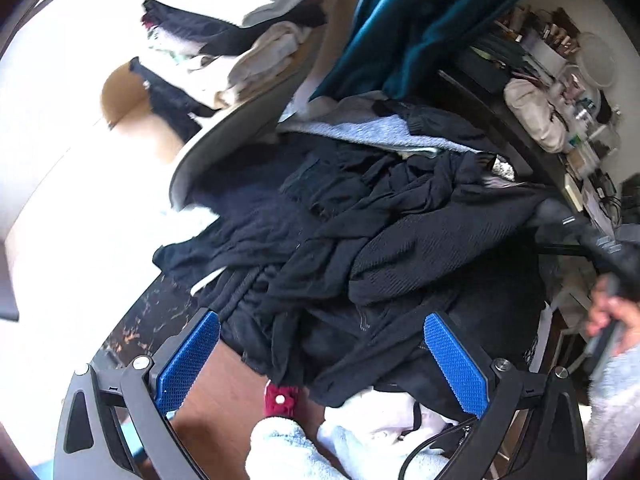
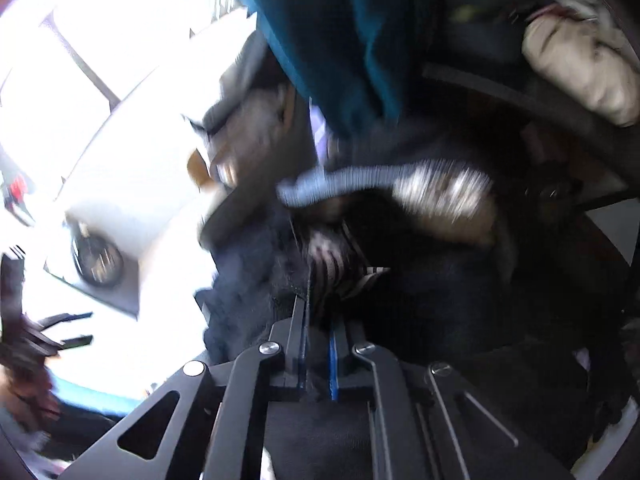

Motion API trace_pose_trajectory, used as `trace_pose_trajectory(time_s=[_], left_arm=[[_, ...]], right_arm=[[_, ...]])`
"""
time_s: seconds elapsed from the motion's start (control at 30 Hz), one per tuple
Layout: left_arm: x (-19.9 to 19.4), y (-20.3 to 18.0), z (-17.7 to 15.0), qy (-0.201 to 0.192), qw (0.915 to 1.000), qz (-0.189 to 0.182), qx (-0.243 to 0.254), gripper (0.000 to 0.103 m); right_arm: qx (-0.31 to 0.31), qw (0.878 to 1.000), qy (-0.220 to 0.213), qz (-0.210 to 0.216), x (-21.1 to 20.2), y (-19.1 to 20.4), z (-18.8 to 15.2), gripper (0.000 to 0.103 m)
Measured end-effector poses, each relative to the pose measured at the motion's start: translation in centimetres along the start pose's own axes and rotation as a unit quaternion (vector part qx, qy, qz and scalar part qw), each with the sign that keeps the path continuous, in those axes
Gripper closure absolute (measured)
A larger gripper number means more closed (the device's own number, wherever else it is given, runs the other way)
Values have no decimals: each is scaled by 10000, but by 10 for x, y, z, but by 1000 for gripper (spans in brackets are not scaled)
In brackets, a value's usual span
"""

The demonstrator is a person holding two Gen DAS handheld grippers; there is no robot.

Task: Fold clothes

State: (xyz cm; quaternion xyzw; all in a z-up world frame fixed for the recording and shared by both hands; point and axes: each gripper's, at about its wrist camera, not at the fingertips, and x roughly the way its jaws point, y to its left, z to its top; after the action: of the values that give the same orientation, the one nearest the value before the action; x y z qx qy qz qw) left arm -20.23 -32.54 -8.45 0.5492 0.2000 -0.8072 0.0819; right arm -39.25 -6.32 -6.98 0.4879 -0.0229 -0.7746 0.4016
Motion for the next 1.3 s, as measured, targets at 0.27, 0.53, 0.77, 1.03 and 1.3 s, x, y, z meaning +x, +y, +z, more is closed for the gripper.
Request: trace_pose_trajectory(time_s=[0.27,0.53,0.77,1.03,1.3], left_arm=[[14,1,22,-81,9987,-363,335,0],[42,-22,19,86,9924,-579,1082,0],[57,-38,11,102,9861,-722,1495,0],[58,-18,13,41,9929,-652,996,0],[30,39,3,-162,9991,-389,64,0]], right_arm=[[623,9880,-1108,-872,-118,-11,8,97],[1630,9718,-949,-1414,-156,-43,-24,97],[1335,9636,-1796,-1463,-199,-2,9,101],[203,9773,-761,-1968,-158,21,38,100],[1005,9584,1055,-2454,-75,-33,-31,71]])
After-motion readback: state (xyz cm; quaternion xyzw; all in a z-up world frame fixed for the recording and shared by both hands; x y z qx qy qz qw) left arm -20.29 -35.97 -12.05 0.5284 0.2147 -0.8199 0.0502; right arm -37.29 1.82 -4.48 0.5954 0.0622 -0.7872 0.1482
